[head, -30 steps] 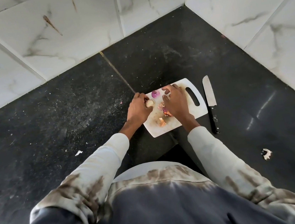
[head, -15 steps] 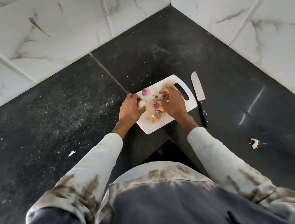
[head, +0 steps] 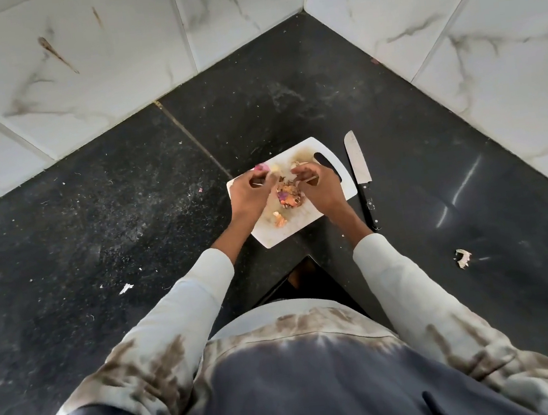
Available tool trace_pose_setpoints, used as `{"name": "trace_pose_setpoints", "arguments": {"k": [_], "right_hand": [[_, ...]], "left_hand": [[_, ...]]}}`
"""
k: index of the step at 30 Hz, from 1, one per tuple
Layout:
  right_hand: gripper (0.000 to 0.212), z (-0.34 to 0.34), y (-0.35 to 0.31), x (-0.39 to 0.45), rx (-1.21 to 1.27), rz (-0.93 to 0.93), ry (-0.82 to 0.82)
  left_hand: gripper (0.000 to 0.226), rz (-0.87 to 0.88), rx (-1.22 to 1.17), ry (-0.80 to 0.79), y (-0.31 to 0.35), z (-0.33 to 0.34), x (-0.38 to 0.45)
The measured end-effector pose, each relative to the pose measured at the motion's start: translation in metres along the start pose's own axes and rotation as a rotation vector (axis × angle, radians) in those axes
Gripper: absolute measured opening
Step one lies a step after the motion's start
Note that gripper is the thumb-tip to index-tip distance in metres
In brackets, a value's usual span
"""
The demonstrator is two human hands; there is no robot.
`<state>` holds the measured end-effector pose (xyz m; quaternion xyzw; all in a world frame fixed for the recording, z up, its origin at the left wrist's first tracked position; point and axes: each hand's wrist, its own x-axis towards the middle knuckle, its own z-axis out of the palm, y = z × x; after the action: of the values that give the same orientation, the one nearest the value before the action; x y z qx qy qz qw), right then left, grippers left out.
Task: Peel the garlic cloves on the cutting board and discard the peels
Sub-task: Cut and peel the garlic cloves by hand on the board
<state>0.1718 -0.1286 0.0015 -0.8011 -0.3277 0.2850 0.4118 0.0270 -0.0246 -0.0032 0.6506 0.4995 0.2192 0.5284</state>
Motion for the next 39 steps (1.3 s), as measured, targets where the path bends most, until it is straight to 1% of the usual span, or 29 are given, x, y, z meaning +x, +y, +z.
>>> {"name": "trace_pose_setpoints", "arguments": {"k": [2,3,5,8,11,13,18,25,29,33,39], "right_hand": [[0.03,0.001,-0.001,-0.001,0.015,-0.01,-0.002],[0.031,0.002,-0.001,-0.002,0.019,-0.019,0.003],[0.033,0.003,-0.003,-0.001,0.035,-0.049,0.016],[0.037,0.003,-0.009,-0.001,0.028,-0.096,0.029],[0.041,0.003,-0.016,-0.003,0.011,-0.137,0.025],[0.042,0.006,-0.021,-0.005,0.005,-0.15,0.04],[0.034,0.012,-0.027,-0.008,-0.019,-0.158,0.104],[0.029,0.015,-0.03,-0.01,-0.014,-0.159,0.137],[0.032,0.016,-0.026,-0.007,-0.024,-0.149,0.175],[0.036,0.015,-0.025,-0.007,-0.028,-0.133,0.188],[0.029,0.012,-0.026,-0.008,-0.028,-0.151,0.166]], "left_hand": [[0.031,-0.29,-0.346,-0.03,0.008,0.001,0.004],[0.036,-0.394,-0.469,-0.064,0.011,-0.001,0.005],[0.043,-0.49,-0.607,-0.169,0.013,-0.003,0.005],[0.044,-0.524,-0.691,-0.284,0.011,-0.005,0.004],[0.047,-0.545,-0.727,-0.313,0.01,-0.005,0.003],[0.045,-0.558,-0.752,-0.304,0.011,-0.006,0.002],[0.039,-0.595,-0.801,-0.259,0.014,-0.003,-0.001],[0.028,-0.595,-0.842,-0.247,0.019,0.003,-0.005],[0.022,-0.583,-0.856,-0.243,0.021,0.003,-0.006],[0.024,-0.578,-0.857,-0.241,0.024,0.003,-0.008],[0.04,-0.607,-0.871,-0.224,0.024,0.003,-0.011]]}}
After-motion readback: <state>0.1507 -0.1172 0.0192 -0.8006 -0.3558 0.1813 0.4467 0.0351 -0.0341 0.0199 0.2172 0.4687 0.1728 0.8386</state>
